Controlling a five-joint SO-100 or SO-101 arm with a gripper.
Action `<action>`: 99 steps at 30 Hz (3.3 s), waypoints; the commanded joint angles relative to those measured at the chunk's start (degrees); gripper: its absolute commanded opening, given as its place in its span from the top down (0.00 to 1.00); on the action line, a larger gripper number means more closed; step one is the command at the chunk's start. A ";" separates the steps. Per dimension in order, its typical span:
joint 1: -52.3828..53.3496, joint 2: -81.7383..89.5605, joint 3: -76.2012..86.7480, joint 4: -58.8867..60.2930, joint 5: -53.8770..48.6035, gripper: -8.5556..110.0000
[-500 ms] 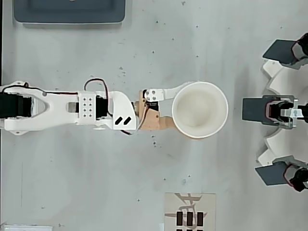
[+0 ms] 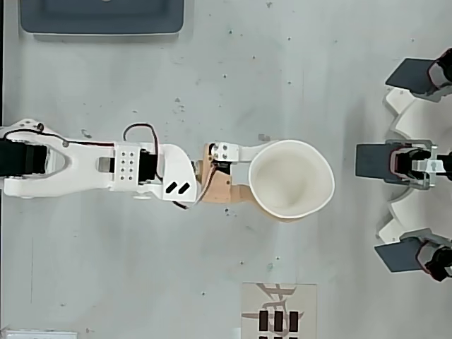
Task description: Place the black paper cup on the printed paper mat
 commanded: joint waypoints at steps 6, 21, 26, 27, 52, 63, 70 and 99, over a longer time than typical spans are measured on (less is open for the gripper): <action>0.53 4.66 1.32 -0.26 -0.53 0.89; 0.62 17.31 14.15 -0.26 -0.18 0.88; 0.62 22.32 19.95 -0.53 -0.62 0.88; 0.62 23.47 21.18 -0.53 -0.62 0.88; 3.87 39.81 44.56 -9.05 -1.49 0.88; 6.77 31.99 44.30 -19.42 -0.53 0.89; 13.54 23.29 40.43 -23.20 1.58 0.88; 25.66 -9.32 5.36 -18.90 3.96 0.87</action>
